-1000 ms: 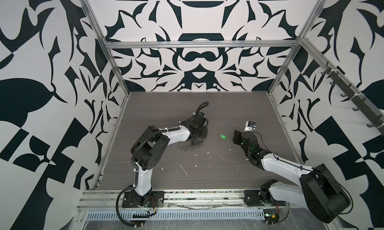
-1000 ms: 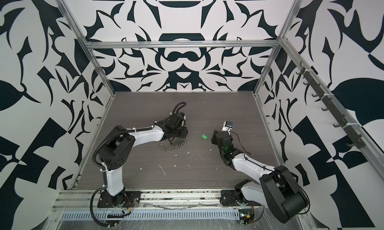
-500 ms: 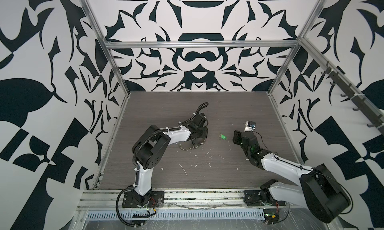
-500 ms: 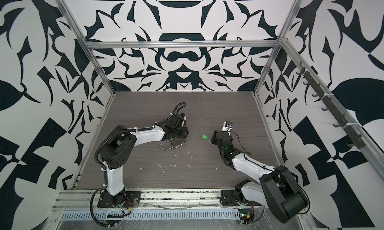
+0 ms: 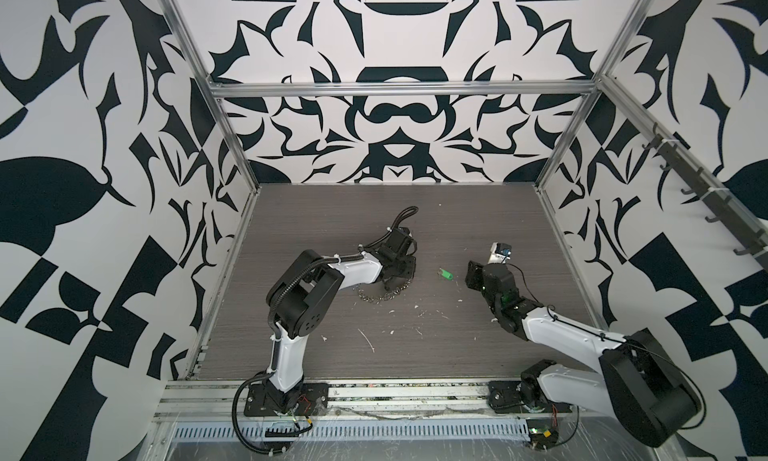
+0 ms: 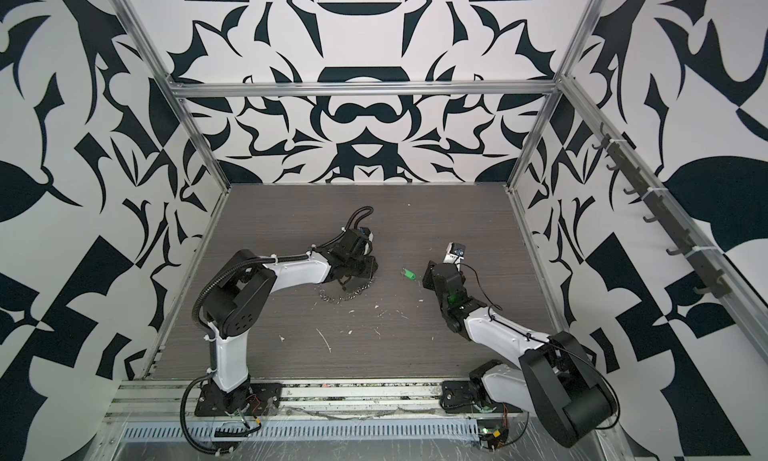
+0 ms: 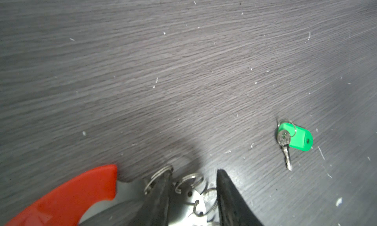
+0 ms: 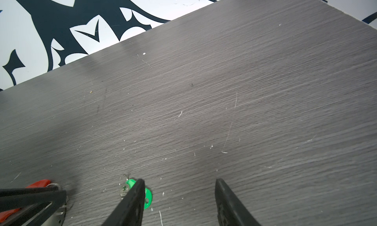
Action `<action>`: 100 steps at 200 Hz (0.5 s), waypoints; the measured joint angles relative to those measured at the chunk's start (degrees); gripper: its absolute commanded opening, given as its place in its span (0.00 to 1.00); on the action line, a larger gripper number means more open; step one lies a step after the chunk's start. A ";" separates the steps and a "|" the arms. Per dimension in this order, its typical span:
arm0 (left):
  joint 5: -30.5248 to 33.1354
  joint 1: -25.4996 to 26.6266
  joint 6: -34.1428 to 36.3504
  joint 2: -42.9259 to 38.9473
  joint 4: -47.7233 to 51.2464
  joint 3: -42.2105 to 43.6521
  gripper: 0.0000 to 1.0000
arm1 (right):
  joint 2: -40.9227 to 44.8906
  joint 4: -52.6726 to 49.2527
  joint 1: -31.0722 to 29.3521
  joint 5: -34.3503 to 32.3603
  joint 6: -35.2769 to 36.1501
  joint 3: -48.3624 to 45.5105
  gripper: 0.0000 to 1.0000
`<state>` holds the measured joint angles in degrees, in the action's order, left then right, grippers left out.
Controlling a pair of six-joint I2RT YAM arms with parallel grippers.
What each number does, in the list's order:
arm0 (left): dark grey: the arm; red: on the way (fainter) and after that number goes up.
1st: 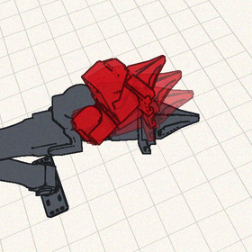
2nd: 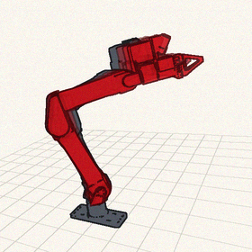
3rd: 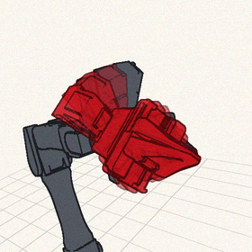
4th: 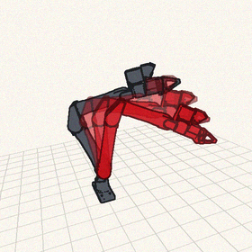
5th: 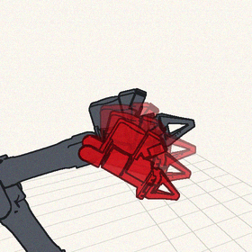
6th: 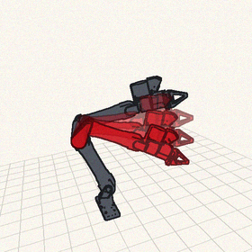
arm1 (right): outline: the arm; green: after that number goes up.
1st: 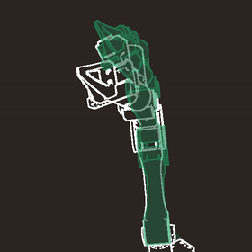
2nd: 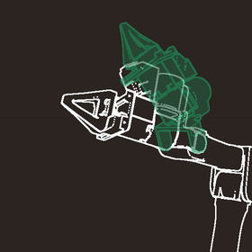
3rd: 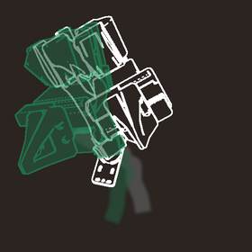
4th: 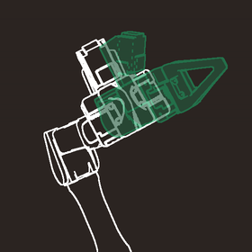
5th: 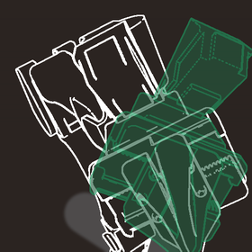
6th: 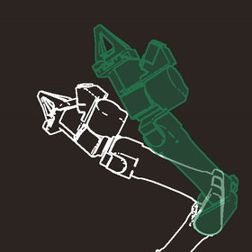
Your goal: Put the keys on the keyring
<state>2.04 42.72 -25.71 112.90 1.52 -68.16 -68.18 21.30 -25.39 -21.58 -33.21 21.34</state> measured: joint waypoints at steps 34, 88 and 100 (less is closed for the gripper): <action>0.02 0.00 -0.02 0.00 0.09 0.00 0.31 | 0.00 0.02 0.00 0.00 0.00 0.00 0.58; 0.20 0.00 0.02 0.00 0.24 0.00 0.29 | 0.00 0.00 0.00 0.02 0.00 0.00 0.58; 0.39 0.00 0.02 0.00 0.26 0.00 0.30 | 0.00 0.02 0.00 0.00 -0.02 0.00 0.58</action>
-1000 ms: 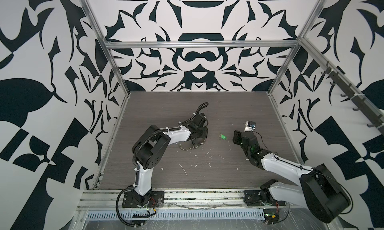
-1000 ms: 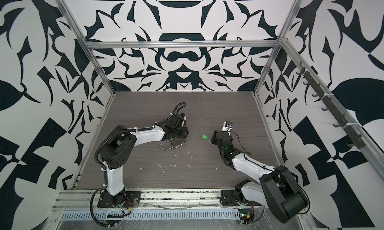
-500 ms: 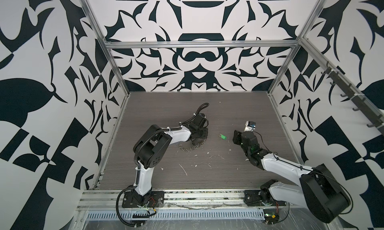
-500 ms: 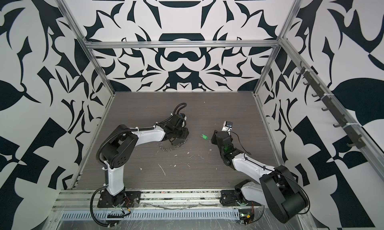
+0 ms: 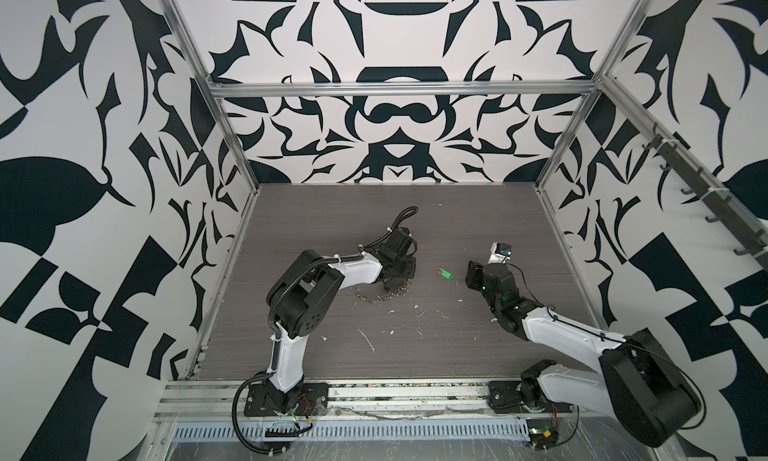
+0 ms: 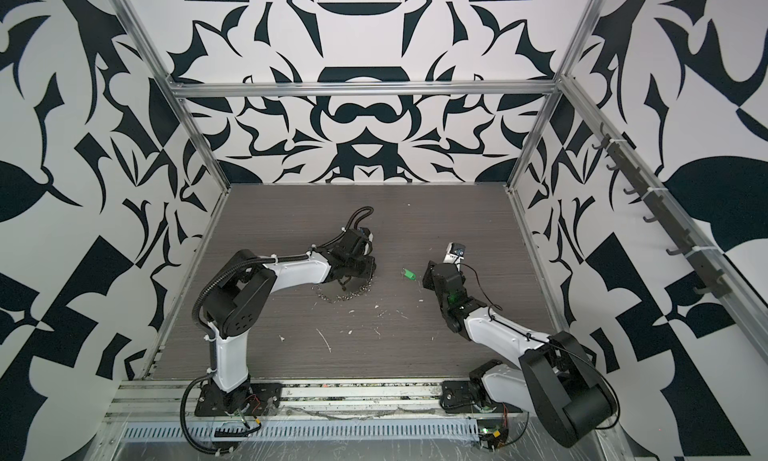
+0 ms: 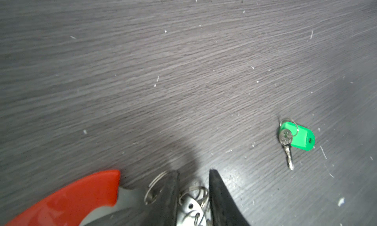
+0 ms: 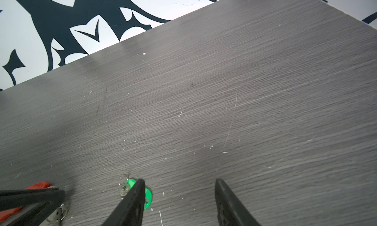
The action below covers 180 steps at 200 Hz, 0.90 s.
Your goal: Put the keys on the keyring
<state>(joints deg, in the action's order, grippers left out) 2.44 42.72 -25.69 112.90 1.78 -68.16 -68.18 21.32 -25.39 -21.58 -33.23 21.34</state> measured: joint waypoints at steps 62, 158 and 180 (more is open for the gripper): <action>1.29 0.00 0.33 -0.02 0.68 0.00 0.34 | 0.00 -0.02 0.00 0.22 0.00 0.00 0.58; 1.62 0.00 1.60 -0.46 1.79 0.22 0.24 | 0.02 -0.02 0.00 0.24 0.04 0.00 0.58; 1.60 -0.02 1.73 -0.46 2.12 0.22 0.21 | 0.02 -0.02 0.00 0.24 0.04 -0.02 0.58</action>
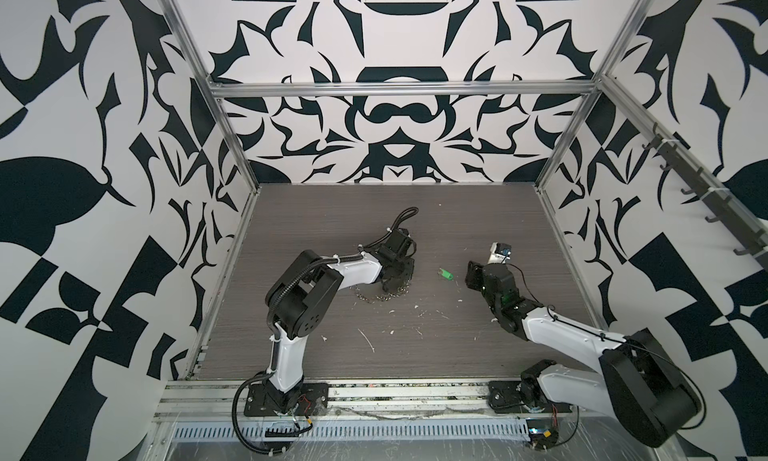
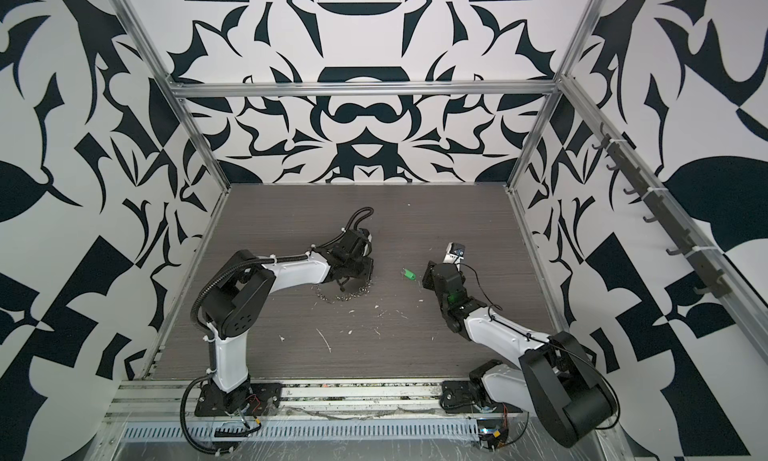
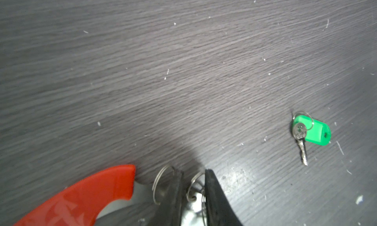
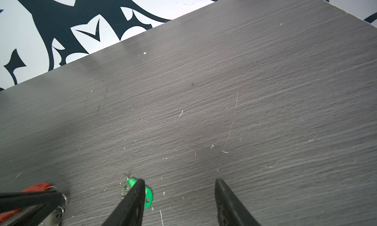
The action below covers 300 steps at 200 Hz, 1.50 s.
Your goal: Put the keys on the keyring
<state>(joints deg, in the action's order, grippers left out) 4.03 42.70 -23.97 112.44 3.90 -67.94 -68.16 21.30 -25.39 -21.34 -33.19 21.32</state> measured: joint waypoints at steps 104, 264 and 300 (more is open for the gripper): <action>-1.46 0.02 0.44 0.00 0.17 0.00 0.26 | 0.63 0.00 0.00 0.00 0.13 -0.09 0.58; -1.20 0.02 3.02 -2.80 2.69 -0.52 0.00 | 0.61 0.00 0.00 0.00 0.13 -0.09 0.58; -0.48 0.02 2.97 -4.85 3.91 -0.52 0.00 | 0.61 0.00 0.00 0.00 0.13 -0.09 0.58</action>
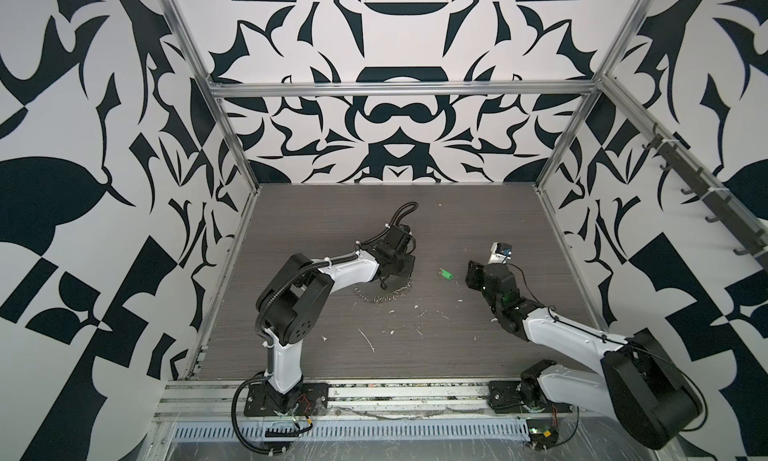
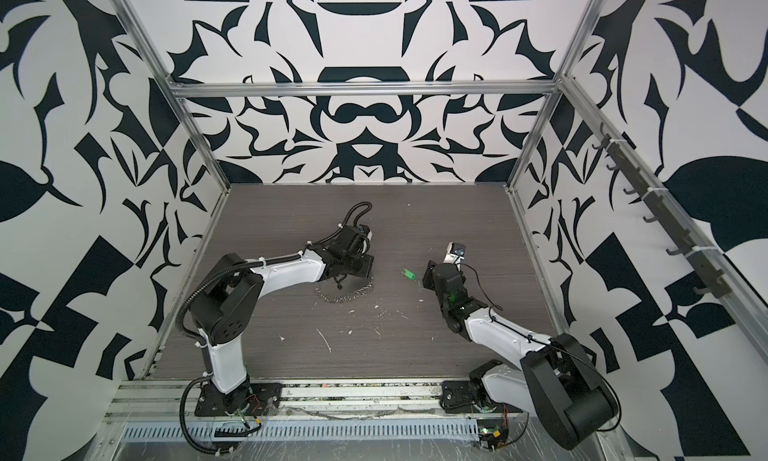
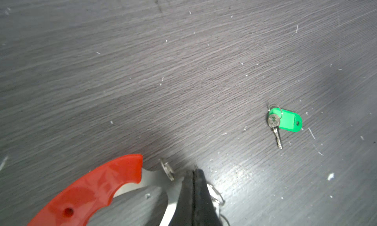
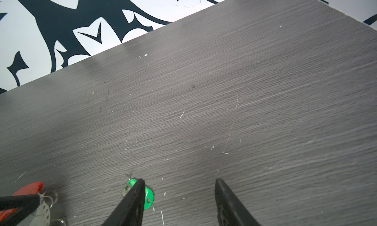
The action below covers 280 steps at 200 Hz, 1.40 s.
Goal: Put the keys on the keyring
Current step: 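Lift the keyring with the left gripper while the right gripper rises toward it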
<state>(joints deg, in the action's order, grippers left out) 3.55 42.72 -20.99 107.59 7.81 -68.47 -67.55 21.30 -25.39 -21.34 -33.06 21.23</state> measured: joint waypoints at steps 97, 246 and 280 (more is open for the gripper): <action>-0.59 0.02 1.68 -12.90 -6.27 8.52 0.00 | -1.75 -0.52 0.00 3.23 1.64 0.15 0.59; -9.40 -0.22 3.61 -27.93 -8.04 10.19 0.00 | 2.93 -34.23 0.00 25.64 1.73 26.91 0.53; -9.66 -1.29 6.12 -27.93 -7.65 9.31 0.00 | -0.72 -37.40 0.00 28.26 1.79 32.46 0.53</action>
<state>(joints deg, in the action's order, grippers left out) -6.11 41.43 -14.87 79.66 0.16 -59.16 -68.27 -16.10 -25.39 6.92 -31.27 53.69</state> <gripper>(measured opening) 0.042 0.530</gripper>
